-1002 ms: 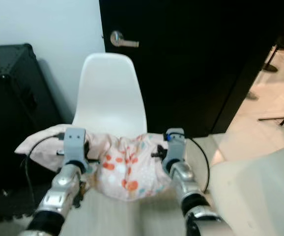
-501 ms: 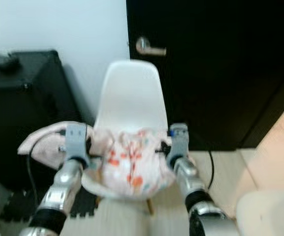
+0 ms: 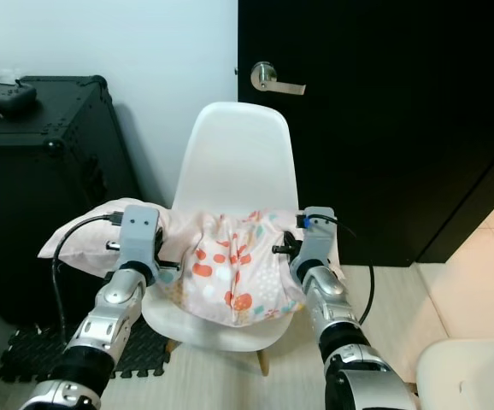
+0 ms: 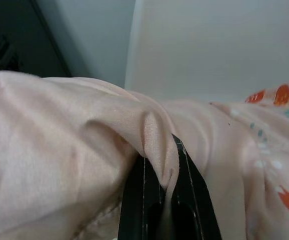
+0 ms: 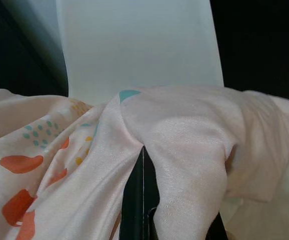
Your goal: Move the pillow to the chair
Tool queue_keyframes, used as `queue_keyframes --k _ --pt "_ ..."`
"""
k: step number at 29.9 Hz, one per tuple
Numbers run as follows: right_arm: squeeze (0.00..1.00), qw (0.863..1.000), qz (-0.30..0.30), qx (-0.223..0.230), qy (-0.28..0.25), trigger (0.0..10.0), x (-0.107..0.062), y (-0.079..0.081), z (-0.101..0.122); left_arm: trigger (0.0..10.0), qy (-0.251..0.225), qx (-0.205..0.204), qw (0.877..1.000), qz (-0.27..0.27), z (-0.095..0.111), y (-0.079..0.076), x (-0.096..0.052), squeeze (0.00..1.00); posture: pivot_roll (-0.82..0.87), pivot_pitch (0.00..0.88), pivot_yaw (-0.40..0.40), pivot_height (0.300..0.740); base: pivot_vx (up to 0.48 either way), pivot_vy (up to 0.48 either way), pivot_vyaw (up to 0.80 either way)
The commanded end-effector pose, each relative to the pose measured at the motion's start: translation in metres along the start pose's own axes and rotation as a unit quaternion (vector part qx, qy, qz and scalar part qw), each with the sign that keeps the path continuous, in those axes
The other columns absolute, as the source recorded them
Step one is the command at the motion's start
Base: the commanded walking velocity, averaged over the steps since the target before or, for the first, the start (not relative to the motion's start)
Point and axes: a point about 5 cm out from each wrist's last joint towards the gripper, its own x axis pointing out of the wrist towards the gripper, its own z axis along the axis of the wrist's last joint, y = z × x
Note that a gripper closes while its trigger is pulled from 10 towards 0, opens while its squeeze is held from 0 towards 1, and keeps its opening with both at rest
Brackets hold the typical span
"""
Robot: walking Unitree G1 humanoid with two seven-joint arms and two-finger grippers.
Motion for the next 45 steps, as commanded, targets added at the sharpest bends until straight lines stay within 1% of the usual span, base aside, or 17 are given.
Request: queue_keyframes --k 1,2,4,5,7,9,10,13,17,20,22,27,33,40,42,45 --pt "0.00 1.000 0.016 -0.010 -0.017 10.0 0.005 0.007 0.009 10.0 -0.028 0.003 0.999 -0.019 0.013 -0.008 0.005 0.00 0.00 0.000 -0.047 0.740 0.000 0.000 0.00" --pt "0.00 1.000 0.016 -0.010 -0.017 10.0 0.005 0.007 0.009 10.0 -0.028 0.003 0.999 -0.019 0.013 -0.008 0.005 0.00 0.00 0.000 -0.047 0.740 0.000 0.000 0.00" --pt "0.00 1.000 0.019 -0.014 -0.013 10.0 0.004 0.008 0.007 10.0 -0.018 -0.034 0.999 -0.001 0.011 -0.005 0.006 0.00 0.00 0.000 -0.045 0.740 0.000 0.000 0.00" --pt "0.00 1.000 0.020 -0.015 -0.012 10.0 0.004 0.009 0.007 10.0 -0.015 -0.044 0.999 0.005 0.010 -0.004 0.006 0.00 0.00 0.000 -0.045 0.740 0.000 0.000 0.00" --pt "0.00 1.000 0.021 -0.015 -0.012 10.0 0.004 0.009 0.007 10.0 -0.014 -0.044 0.999 0.006 0.010 -0.003 0.006 0.00 0.00 0.001 -0.045 0.740 0.000 0.000 0.00" --pt "0.00 1.000 0.021 -0.015 -0.012 10.0 0.004 0.009 0.007 10.0 -0.014 -0.041 0.999 0.005 0.009 -0.003 0.006 0.00 0.00 0.001 -0.045 0.740 0.000 0.000 0.00" --pt "0.00 1.000 0.022 -0.017 -0.013 10.0 0.004 0.010 0.007 10.0 -0.017 -0.032 0.999 0.002 0.010 -0.003 0.006 0.00 0.00 0.002 -0.047 0.740 0.000 0.000 0.00" --pt "0.00 0.999 0.023 -0.018 -0.014 10.0 0.005 0.010 0.007 10.0 -0.019 -0.032 0.999 0.001 0.010 -0.004 0.006 0.00 0.00 0.002 -0.048 0.740 0.000 0.000 0.00" --pt "0.00 0.999 0.017 -0.025 -0.019 10.0 0.006 0.010 0.011 10.0 -0.032 -0.023 0.999 -0.018 0.015 -0.010 0.010 0.00 0.00 0.000 -0.045 0.740 0.000 0.000 0.00" --pt "0.00 0.999 0.000 -0.011 -0.044 10.0 0.008 0.007 0.020 10.0 -0.045 -0.012 0.998 -0.030 0.019 -0.013 0.012 0.00 0.00 0.000 -0.044 0.740 0.000 0.000 0.00" --pt "0.00 0.999 -0.003 -0.010 -0.048 10.0 0.008 0.007 0.021 10.0 -0.047 -0.009 0.998 -0.031 0.020 -0.013 0.012 0.00 0.00 0.000 -0.044 0.740 0.000 0.000 0.00" --pt "0.00 0.998 0.006 0.004 -0.069 10.0 0.009 0.010 0.028 10.0 -0.057 0.008 0.998 -0.031 0.026 -0.008 0.016 0.00 0.00 0.000 -0.048 0.740 0.000 0.000 0.00" --pt "0.00 0.997 0.015 0.005 -0.072 10.0 0.010 0.011 0.029 10.0 -0.062 0.015 0.998 -0.029 0.026 -0.005 0.017 0.00 0.00 0.000 -0.054 0.740 0.000 0.000 0.00" --pt "0.00 0.997 0.021 0.012 -0.080 10.0 0.010 0.012 0.032 10.0 -0.073 0.009 0.997 -0.026 0.033 -0.002 0.021 0.00 0.01 0.000 -0.063 0.740 0.000 0.000 0.00" --pt "0.00 0.996 0.023 0.009 -0.080 10.0 0.012 0.013 0.034 10.0 -0.079 0.015 0.996 -0.028 0.038 -0.001 0.024 0.00 0.00 0.000 -0.063 0.740 0.000 0.000 0.00" --pt "0.00 0.996 0.025 0.006 -0.080 10.0 0.013 0.014 0.036 10.0 -0.082 0.018 0.996 -0.030 0.040 -0.001 0.025 0.00 0.01 0.002 -0.062 0.740 0.000 0.000 0.00"
